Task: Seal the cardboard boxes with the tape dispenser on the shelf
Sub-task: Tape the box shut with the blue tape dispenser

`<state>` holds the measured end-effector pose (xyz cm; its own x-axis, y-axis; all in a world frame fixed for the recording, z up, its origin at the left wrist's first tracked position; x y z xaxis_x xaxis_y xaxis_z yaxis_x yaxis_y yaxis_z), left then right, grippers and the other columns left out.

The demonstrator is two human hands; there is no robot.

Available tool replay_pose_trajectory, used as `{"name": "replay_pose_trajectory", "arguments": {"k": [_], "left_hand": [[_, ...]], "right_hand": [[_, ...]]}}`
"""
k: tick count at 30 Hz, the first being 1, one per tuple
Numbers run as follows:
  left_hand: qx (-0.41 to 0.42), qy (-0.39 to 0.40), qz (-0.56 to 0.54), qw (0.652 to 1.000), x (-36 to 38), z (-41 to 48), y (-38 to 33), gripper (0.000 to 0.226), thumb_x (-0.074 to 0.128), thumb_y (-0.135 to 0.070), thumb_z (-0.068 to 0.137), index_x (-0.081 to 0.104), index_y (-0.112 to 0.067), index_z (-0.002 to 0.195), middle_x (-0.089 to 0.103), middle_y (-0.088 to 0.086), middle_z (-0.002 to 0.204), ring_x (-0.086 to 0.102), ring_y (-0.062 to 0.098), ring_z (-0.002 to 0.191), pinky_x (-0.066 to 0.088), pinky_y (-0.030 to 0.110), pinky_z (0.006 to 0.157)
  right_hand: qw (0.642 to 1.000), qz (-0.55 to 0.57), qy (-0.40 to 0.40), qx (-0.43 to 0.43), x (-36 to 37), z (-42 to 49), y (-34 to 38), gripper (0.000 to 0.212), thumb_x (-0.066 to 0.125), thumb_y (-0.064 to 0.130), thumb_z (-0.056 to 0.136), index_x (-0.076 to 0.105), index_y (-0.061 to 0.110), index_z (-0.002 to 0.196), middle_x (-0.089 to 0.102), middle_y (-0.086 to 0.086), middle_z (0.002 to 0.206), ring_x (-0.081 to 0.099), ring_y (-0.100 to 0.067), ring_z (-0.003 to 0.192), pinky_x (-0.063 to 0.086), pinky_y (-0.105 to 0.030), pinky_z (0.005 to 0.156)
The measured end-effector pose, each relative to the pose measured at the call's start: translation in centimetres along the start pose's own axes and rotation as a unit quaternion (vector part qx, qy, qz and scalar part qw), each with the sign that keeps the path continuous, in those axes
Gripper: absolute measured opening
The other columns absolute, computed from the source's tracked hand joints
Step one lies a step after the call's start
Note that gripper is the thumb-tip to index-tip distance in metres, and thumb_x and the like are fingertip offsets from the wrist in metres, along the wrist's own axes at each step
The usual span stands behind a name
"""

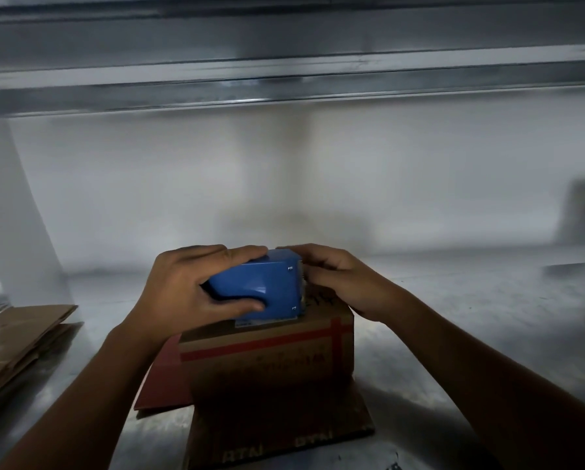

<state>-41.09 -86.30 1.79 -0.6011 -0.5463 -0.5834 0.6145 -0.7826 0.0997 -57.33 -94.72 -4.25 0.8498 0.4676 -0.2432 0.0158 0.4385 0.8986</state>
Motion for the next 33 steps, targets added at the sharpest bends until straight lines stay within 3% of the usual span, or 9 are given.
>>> {"name": "replay_pose_trajectory", "arguments": {"k": [5, 11, 16, 20, 23, 26, 30, 33], "left_hand": [[0.006, -0.002, 0.0, 1.0, 0.0, 0.0, 0.1, 0.064, 0.074, -0.065, 0.08, 0.063, -0.029, 0.131, 0.074, -0.007, 0.094, 0.067, 0.012, 0.075, 0.058, 0.031, 0.068], [0.005, -0.004, -0.003, 1.0, -0.1, -0.1, 0.0, 0.062, 0.072, -0.068, 0.082, 0.062, -0.033, 0.132, 0.073, -0.009, 0.092, 0.065, 0.011, 0.075, 0.056, 0.028, 0.069], [0.0, -0.002, -0.003, 1.0, -0.1, -0.3, 0.1, 0.065, 0.075, -0.066, 0.08, 0.063, -0.03, 0.133, 0.071, -0.01, 0.09, 0.062, 0.008, 0.073, 0.055, 0.028, 0.068], [0.001, -0.004, -0.011, 1.0, -0.1, -0.5, 0.1, 0.069, 0.075, -0.065, 0.081, 0.061, -0.026, 0.136, 0.068, -0.009, 0.087, 0.059, 0.01, 0.072, 0.053, 0.03, 0.067], [-0.007, -0.007, -0.027, 1.0, -0.3, -0.4, 0.2, 0.071, 0.073, -0.067, 0.081, 0.06, -0.024, 0.136, 0.071, -0.007, 0.09, 0.062, 0.012, 0.075, 0.055, 0.031, 0.069], [-0.014, -0.005, -0.028, 1.0, -0.3, -0.5, 0.2, 0.071, 0.073, -0.067, 0.08, 0.061, -0.023, 0.134, 0.071, -0.007, 0.091, 0.062, 0.011, 0.076, 0.055, 0.03, 0.07], [-0.014, -0.001, -0.024, 1.0, -0.2, -0.4, 0.1, 0.069, 0.075, -0.065, 0.079, 0.062, -0.023, 0.133, 0.07, -0.007, 0.09, 0.061, 0.011, 0.076, 0.053, 0.028, 0.071], [-0.017, 0.002, -0.025, 1.0, -0.2, -0.4, 0.1, 0.069, 0.075, -0.066, 0.079, 0.063, -0.023, 0.132, 0.07, -0.008, 0.091, 0.062, 0.01, 0.076, 0.053, 0.028, 0.071]], "right_hand": [[1.0, 0.005, -0.001, 0.0, 0.1, -0.1, 0.2, 0.027, 0.052, 0.024, 0.106, 0.067, 0.031, 0.126, 0.068, -0.001, 0.126, 0.065, -0.024, 0.119, 0.055, -0.041, 0.101], [0.999, -0.021, 0.027, -0.024, 0.7, 0.0, 0.7, 0.039, 0.051, 0.013, 0.106, 0.066, 0.042, 0.127, 0.068, 0.006, 0.129, 0.064, -0.016, 0.121, 0.055, -0.028, 0.095], [0.997, -0.066, 0.034, -0.01, 0.6, 0.2, 0.5, 0.051, 0.047, 0.012, 0.107, 0.054, 0.052, 0.137, 0.066, 0.002, 0.127, 0.063, -0.024, 0.12, 0.054, -0.046, 0.102], [0.997, -0.066, 0.037, 0.007, 0.6, 0.3, 0.3, 0.036, 0.048, 0.015, 0.107, 0.065, 0.041, 0.126, 0.069, 0.004, 0.125, 0.066, -0.024, 0.116, 0.055, -0.043, 0.1], [0.999, -0.042, 0.019, 0.003, 0.4, 0.2, 0.8, 0.024, 0.051, 0.018, 0.106, 0.07, 0.03, 0.116, 0.071, -0.003, 0.117, 0.067, -0.028, 0.107, 0.056, -0.028, 0.084], [0.999, -0.039, -0.006, 0.009, 0.0, 0.3, 1.0, 0.016, 0.056, 0.019, 0.104, 0.071, 0.023, 0.106, 0.07, -0.005, 0.105, 0.066, -0.017, 0.091, 0.054, -0.021, 0.075], [0.999, -0.036, -0.021, 0.024, -0.3, 0.5, 1.0, 0.016, 0.059, 0.02, 0.102, 0.073, 0.026, 0.097, 0.071, 0.006, 0.088, 0.063, -0.006, 0.078, 0.054, -0.02, 0.071], [0.999, -0.03, -0.037, 0.024, -0.8, 0.4, 0.9, 0.017, 0.061, 0.022, 0.1, 0.074, 0.031, 0.098, 0.071, 0.01, 0.088, 0.062, -0.005, 0.077, 0.053, -0.025, 0.074]]}}
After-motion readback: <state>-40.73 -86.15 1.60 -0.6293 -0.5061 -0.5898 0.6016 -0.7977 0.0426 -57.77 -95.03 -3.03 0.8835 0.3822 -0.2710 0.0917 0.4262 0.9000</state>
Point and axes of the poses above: each hand's wrist, its own z-axis towards the middle knuckle, its own x-axis out of the palm, y = z × x, the point moved 10 cm from there along z, towards the middle knuckle
